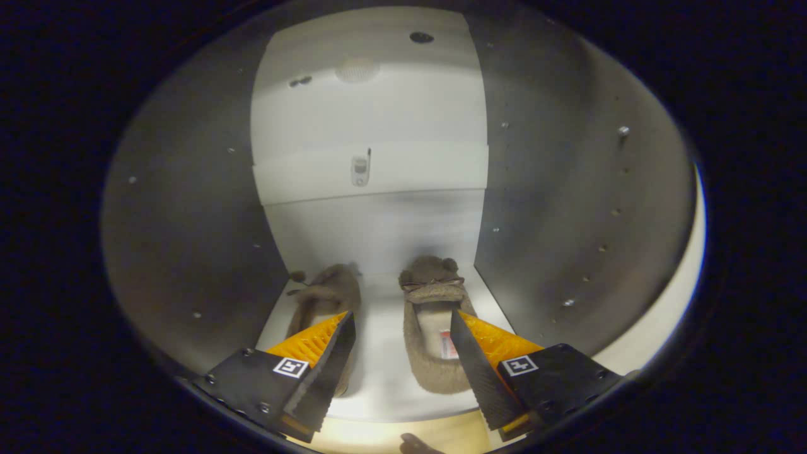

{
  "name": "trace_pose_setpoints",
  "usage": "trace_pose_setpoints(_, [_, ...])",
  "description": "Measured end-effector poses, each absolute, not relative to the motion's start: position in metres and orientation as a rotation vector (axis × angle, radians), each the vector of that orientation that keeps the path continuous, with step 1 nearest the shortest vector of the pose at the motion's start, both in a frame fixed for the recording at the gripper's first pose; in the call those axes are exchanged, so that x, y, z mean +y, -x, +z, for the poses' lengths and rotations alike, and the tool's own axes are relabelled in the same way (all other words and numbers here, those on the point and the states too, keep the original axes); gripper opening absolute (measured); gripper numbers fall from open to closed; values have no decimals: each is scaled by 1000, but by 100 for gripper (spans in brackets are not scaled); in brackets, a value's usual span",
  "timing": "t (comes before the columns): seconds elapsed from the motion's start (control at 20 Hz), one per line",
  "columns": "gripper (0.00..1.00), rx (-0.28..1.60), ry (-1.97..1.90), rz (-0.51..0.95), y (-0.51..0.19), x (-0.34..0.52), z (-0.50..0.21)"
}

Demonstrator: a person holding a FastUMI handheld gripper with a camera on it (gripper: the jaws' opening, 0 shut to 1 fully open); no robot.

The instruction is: Open the shoe cabinet door, grab the shoes and put them into the shoe cabinet, then close the shoe cabinet door.

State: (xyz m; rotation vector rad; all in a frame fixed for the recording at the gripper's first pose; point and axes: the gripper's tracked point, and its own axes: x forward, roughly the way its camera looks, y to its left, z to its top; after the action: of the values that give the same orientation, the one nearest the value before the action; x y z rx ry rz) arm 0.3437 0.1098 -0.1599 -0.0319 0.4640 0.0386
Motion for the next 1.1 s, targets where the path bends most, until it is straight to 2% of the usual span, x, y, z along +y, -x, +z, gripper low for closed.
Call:
trace_pose_setpoints(0.55, [96, 277, 53, 159, -141, 124, -69])
trace_pose_setpoints(1.1, [96, 213, 0, 78, 11, 115, -36])
